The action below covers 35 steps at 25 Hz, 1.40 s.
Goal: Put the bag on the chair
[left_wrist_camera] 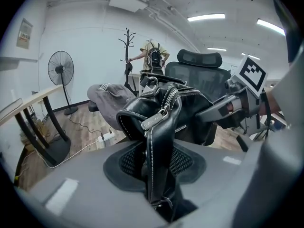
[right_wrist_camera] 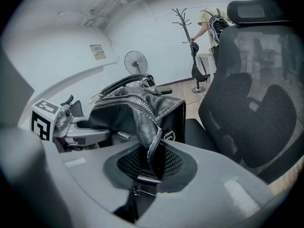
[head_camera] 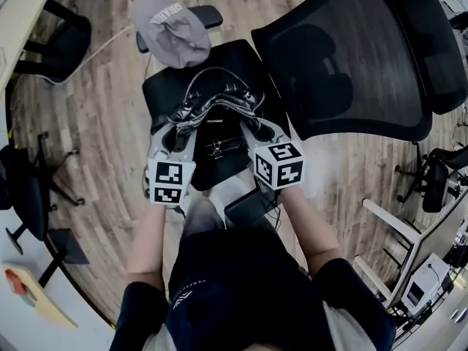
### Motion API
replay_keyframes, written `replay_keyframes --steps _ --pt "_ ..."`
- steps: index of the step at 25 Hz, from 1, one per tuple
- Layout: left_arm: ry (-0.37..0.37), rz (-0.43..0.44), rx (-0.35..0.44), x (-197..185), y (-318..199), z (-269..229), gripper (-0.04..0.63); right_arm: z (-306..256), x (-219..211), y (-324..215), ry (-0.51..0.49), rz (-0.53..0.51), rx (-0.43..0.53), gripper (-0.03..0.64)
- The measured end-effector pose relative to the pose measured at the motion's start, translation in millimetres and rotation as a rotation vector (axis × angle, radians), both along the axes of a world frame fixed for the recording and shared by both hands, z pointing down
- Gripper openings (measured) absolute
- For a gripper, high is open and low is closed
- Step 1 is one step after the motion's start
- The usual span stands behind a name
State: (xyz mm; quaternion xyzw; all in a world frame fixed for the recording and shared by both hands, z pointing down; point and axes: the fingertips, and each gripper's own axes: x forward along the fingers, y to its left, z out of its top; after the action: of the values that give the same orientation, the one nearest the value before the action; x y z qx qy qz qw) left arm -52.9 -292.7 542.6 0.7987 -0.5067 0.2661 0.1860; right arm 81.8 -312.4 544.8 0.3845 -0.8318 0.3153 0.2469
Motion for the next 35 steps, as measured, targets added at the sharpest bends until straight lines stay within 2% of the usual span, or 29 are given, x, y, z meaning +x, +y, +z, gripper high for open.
replay_keyframes --steps 8,16,24,31,35 --pt "-0.007 0.048 -0.017 2 -1 21 0.144 25 3 0 0.014 -0.031 -0.029 0.06" --pt "0.059 0.045 -0.054 -1 -3 29 0.175 31 3 -2 0.012 -0.063 -0.011 0.071" --pt "0.09 0.064 -0.047 0 0 32 0.198 35 5 -1 0.022 -0.078 -0.028 0.092" --pt "0.082 0.104 -0.058 1 1 32 0.225 37 9 0 0.046 -0.077 -0.036 0.123" --pt "0.089 0.113 -0.097 4 6 33 0.238 37 12 3 0.056 -0.081 -0.05 0.143"
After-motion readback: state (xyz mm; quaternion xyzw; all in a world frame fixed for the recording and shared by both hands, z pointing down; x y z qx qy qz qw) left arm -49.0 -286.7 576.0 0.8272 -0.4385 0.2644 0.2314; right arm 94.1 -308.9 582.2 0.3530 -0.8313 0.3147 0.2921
